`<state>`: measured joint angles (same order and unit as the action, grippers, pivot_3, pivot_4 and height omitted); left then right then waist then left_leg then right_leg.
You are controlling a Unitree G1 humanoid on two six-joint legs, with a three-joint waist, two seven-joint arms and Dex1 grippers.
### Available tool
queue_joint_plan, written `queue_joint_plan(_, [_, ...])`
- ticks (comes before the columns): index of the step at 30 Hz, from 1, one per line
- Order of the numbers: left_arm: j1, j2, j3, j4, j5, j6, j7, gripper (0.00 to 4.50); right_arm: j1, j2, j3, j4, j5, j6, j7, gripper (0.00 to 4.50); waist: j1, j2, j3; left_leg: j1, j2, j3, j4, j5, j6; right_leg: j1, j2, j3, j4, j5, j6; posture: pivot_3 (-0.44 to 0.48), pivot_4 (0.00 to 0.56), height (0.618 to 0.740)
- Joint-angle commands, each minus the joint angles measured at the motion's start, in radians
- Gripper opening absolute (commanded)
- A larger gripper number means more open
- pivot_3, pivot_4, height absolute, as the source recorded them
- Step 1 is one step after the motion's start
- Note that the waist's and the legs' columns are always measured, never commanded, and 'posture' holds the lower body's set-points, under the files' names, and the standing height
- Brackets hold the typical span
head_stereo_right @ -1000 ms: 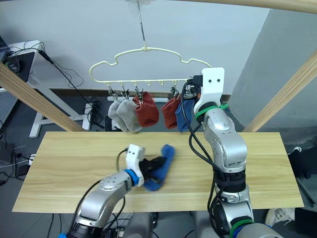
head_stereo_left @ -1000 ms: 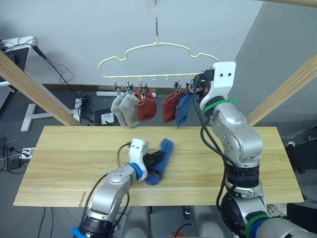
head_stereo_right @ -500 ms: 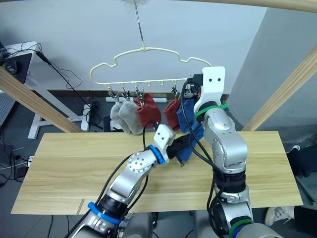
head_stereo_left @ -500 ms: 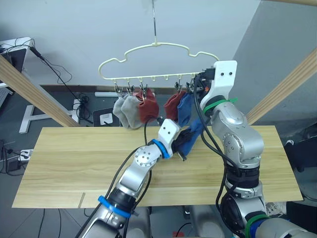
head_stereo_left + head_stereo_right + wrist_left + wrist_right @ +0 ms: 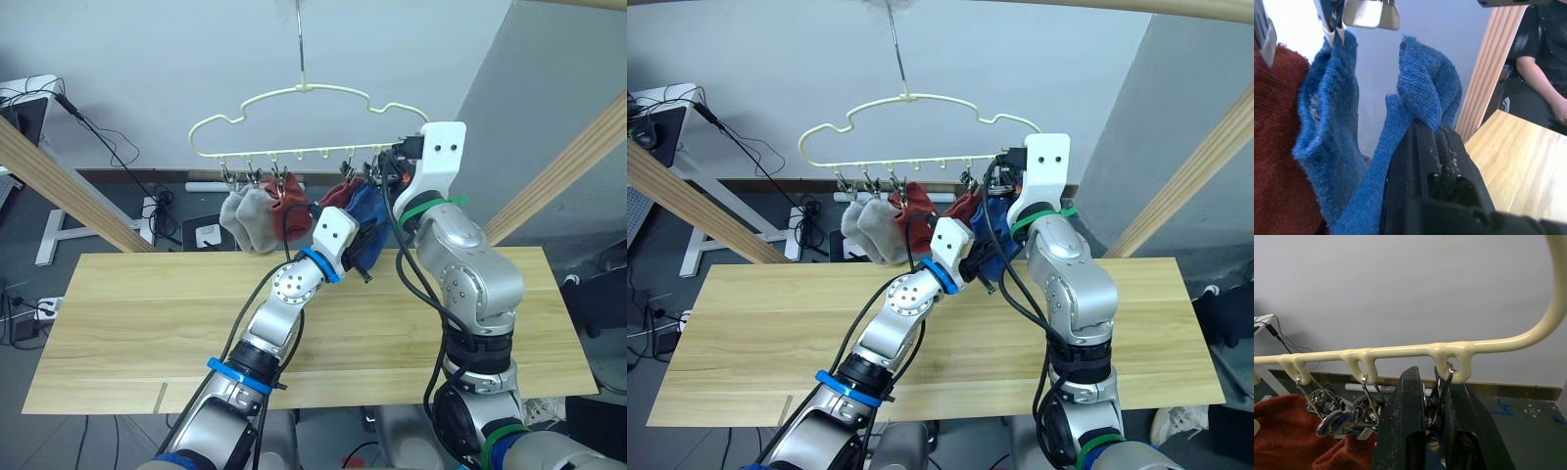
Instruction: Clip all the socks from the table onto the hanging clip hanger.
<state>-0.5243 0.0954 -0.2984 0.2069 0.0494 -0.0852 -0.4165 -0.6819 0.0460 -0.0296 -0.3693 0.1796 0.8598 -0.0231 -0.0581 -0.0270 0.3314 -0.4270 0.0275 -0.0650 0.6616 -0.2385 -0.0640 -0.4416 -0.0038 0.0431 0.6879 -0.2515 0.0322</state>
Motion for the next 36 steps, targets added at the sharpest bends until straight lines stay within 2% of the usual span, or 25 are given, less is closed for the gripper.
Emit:
queue_joint_plan(1, [-0.002,-0.012,0.018,-0.022,0.014,-0.039,0.033,0.00,-0.003,0.001,-0.002,-0.059,0.014,-0.008,0.000,0.05,0.000,0.000,0.000,0.000,0.000,0.000,0.000,0.000,0.000,0.000,0.000,0.000,0.000,0.000,0.000,-0.072,0.293,0.740])
queue_joint_plan(26, [-0.016,-0.033,0.046,0.000,0.024,-0.061,0.069,0.00,0.006,-0.030,0.023,-0.056,0.009,-0.002,0.006,0.05,0.000,0.000,0.000,0.000,0.000,0.000,0.000,0.000,0.000,0.000,0.000,0.000,0.000,0.000,0.000,-0.073,0.298,0.740])
queue_joint_plan(33, [-0.024,-0.045,0.053,0.004,0.028,-0.059,0.075,0.00,0.007,-0.011,-0.001,-0.061,0.016,-0.013,-0.008,2.59,0.000,0.000,0.000,0.000,0.000,0.000,0.000,0.000,0.000,0.000,0.000,0.000,0.000,0.000,0.000,-0.072,0.300,0.740])
queue_joint_plan(36, [-0.020,-0.047,0.044,-0.004,0.006,-0.058,0.039,0.00,0.006,-0.011,-0.011,-0.067,0.018,-0.010,-0.009,3.69,0.000,0.000,0.000,0.000,0.000,0.000,0.000,0.000,0.000,0.000,0.000,0.000,0.000,0.000,0.000,-0.072,0.300,0.740])
